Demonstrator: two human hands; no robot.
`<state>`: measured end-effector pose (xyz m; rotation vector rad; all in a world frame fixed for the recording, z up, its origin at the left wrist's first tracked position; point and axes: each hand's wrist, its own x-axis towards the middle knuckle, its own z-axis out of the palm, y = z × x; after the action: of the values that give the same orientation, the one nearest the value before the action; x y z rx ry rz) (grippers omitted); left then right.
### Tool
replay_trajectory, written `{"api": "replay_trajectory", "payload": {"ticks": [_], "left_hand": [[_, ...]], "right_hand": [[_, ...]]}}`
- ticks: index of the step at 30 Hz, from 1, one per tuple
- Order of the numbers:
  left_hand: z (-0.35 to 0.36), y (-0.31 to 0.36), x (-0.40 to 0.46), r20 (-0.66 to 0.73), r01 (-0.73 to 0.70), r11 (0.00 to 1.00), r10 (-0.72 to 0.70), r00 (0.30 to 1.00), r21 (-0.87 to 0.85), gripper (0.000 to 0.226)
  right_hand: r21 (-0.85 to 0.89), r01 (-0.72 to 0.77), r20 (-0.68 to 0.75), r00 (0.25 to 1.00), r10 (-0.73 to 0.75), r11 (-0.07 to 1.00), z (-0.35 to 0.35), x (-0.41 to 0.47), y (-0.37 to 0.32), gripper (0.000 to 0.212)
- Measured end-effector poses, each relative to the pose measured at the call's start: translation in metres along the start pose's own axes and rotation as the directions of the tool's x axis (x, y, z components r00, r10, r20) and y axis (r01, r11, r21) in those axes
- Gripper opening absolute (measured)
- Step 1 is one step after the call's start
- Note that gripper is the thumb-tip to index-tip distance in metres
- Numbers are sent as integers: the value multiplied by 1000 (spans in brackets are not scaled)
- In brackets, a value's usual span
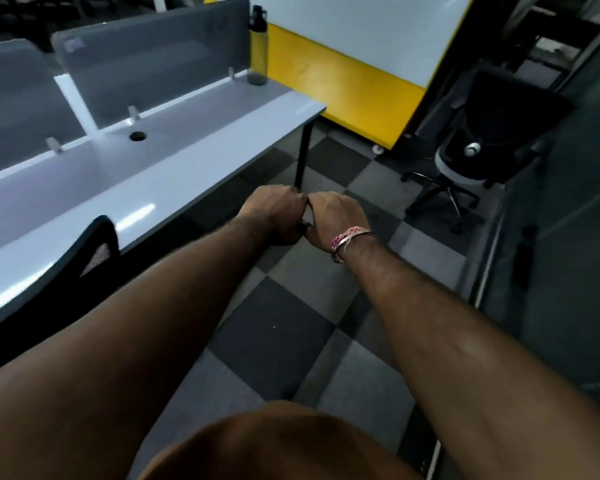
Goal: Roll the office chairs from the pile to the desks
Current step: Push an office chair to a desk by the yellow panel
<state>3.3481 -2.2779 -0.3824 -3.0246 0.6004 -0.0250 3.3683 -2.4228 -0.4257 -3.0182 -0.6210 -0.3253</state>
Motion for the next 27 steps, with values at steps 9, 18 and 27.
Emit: {"api": "replay_trajectory", "payload": {"ticks": [9,18,27], "left_hand": [[-21,129,153,-41,-171,985,173,984,36,44],[-13,201,317,-37,-341,940,342,939,28,38],[-9,231,504,-4,-483,876,483,876,23,35]], "right_hand": [[-41,-177,-25,984,176,983,-20,-7,188,36],[-46,-380,-15,925,380,924,5,34,338,31],[-50,-543,-29,840,542,838,23,119,471,29]]}}
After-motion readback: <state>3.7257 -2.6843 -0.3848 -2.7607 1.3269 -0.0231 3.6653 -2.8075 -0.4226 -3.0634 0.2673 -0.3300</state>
